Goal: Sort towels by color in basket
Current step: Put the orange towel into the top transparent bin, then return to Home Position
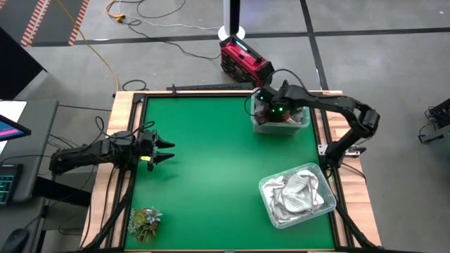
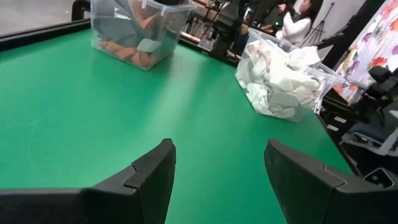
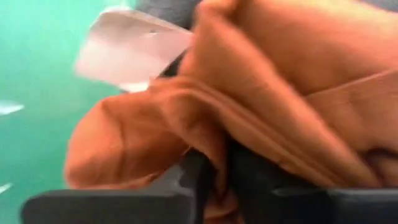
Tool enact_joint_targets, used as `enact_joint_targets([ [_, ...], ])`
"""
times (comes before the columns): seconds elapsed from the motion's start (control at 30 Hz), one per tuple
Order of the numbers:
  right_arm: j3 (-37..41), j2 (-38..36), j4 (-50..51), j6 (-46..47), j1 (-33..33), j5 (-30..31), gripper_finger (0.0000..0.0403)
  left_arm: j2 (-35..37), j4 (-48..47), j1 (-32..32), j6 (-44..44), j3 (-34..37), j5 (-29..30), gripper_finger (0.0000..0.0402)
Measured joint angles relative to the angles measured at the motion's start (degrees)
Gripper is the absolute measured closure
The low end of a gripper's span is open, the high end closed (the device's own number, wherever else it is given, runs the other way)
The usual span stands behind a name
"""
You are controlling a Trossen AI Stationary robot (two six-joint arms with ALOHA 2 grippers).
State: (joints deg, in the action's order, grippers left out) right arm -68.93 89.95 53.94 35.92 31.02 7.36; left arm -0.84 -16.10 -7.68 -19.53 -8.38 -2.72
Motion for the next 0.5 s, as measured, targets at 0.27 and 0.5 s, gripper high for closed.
enact_joint_targets([
  [0.27,-0.2,-7.9,0.1,1.4,-1.7,-8.8,0.0166,0.0,0.1,0.0,0.0,0.0,-0.1,0.0166],
  [0.5,-5.7,-17.9,3.3,1.4,-1.1,-5.2,0.0119,0.0,0.7,0.0,-0.9,0.0,-0.1,0.0166],
])
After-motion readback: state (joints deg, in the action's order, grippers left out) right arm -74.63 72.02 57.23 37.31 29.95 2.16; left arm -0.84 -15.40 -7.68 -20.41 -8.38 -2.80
